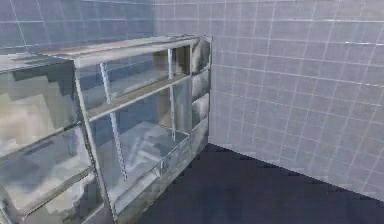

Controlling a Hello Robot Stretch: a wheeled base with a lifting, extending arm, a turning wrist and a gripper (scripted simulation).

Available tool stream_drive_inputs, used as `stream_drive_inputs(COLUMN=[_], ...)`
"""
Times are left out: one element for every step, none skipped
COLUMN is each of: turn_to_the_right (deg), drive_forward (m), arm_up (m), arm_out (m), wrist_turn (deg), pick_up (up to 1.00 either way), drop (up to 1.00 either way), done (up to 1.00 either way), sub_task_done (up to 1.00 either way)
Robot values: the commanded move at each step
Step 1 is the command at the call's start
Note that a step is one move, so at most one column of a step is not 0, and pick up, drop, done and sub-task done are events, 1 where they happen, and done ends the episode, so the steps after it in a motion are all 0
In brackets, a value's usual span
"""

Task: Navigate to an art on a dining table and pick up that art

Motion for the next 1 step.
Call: stream_drive_inputs(turn_to_the_right=[3.0], drive_forward=[0.0], arm_up=[0.0], arm_out=[0.0], wrist_turn=[0.0], pick_up=[0.0], drop=[0.0], done=[0.0], sub_task_done=[0.0])
